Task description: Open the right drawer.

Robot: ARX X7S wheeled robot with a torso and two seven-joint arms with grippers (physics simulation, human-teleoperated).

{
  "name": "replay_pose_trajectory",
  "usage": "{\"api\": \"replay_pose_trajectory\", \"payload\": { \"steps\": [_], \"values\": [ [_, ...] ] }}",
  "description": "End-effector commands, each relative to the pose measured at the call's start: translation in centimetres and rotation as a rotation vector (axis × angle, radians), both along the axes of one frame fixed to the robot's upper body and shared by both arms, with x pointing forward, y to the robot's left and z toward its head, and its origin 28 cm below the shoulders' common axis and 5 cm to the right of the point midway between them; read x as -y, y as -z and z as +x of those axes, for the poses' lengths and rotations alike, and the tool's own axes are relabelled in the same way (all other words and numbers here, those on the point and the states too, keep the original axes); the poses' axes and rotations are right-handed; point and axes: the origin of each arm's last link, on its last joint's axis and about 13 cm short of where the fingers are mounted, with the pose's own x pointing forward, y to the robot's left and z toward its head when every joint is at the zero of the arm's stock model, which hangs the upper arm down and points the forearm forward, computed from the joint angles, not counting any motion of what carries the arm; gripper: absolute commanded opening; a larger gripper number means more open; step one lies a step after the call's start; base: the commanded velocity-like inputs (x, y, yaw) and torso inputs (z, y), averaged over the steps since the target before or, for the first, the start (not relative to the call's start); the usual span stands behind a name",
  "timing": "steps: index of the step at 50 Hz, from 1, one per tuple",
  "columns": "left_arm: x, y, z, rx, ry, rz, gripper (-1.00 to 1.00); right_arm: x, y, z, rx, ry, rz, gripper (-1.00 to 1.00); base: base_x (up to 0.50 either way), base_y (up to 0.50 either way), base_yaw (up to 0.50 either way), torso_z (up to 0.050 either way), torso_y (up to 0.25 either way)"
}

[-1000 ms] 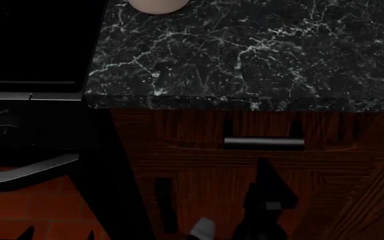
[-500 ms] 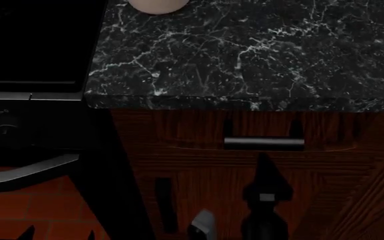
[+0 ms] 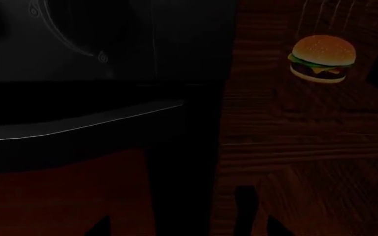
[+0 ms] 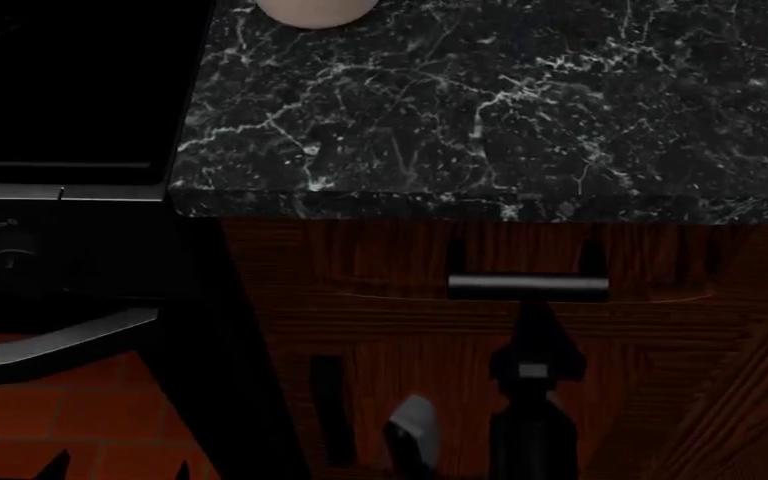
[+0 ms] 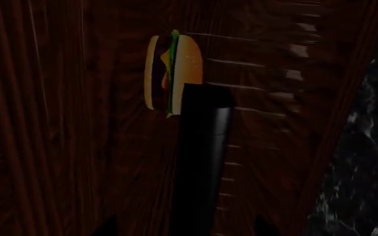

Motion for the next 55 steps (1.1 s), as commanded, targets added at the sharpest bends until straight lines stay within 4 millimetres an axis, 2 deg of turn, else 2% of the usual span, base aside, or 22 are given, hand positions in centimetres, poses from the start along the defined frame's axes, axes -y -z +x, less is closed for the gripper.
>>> {"api": "replay_pose_trajectory", "payload": {
  "steps": [1,18,38,55],
  "values": [
    [0.0,-0.1,0.0,0.003,0.002,0.0,1.0,-0.1,0.0,0.9,0.0,0.009,-0.002,1.0,0.0,0.0,0.0,0.0,0.0],
    [0.1,0.0,-0.1,0.0,0.007,0.002,1.0,0.4,-0.5,2.2,0.007,0.029,-0.023,1.0,0.0,0.0,0.0,0.0,0.0],
    [0.1,0.1,-0.1,0.001,0.007,0.008,1.0,0.9,0.0,4.1,0.008,0.045,-0.003,1.0,0.0,0.0,0.0,0.0,0.0],
    [0.1,-0.1,-0.2,0.002,0.008,0.008,1.0,1.3,-1.2,5.4,0.024,0.068,-0.014,1.0,0.0,0.0,0.0,0.0,0.0]
  ]
}}
